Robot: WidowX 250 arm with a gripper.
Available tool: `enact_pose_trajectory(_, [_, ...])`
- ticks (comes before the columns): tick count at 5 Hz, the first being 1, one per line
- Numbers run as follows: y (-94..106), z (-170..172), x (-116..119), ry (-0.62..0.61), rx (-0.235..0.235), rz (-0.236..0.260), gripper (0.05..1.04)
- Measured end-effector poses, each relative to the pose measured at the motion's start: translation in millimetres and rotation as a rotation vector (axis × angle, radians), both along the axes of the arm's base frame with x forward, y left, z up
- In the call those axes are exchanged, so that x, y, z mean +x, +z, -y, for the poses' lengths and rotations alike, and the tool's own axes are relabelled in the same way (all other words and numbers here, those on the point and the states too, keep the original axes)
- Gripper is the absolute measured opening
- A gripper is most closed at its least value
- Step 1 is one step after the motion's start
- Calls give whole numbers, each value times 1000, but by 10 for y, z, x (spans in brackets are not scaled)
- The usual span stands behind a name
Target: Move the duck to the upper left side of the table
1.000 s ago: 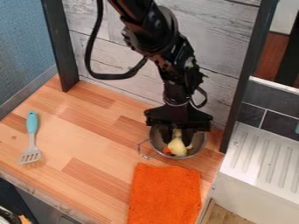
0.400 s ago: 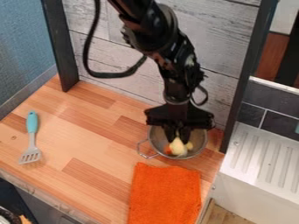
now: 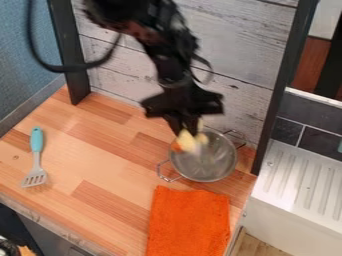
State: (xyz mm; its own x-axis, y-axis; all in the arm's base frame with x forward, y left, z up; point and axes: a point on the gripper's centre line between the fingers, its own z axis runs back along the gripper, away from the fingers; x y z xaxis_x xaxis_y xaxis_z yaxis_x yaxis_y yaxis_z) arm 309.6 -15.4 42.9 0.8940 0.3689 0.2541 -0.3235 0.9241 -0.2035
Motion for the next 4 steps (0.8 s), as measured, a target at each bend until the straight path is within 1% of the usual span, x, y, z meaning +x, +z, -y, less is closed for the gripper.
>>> enact_pose_trajectory(1, [137, -514, -112, 116, 10, 23, 154])
enact_pose_trajectory(2, [117, -926, -132, 202, 54, 4, 154])
enact_pose_trajectory(3, [-19, -1318, -106, 278, 86, -52, 154])
enact_pose_trajectory(4, [-168, -1620, -32, 322, 115, -77, 154])
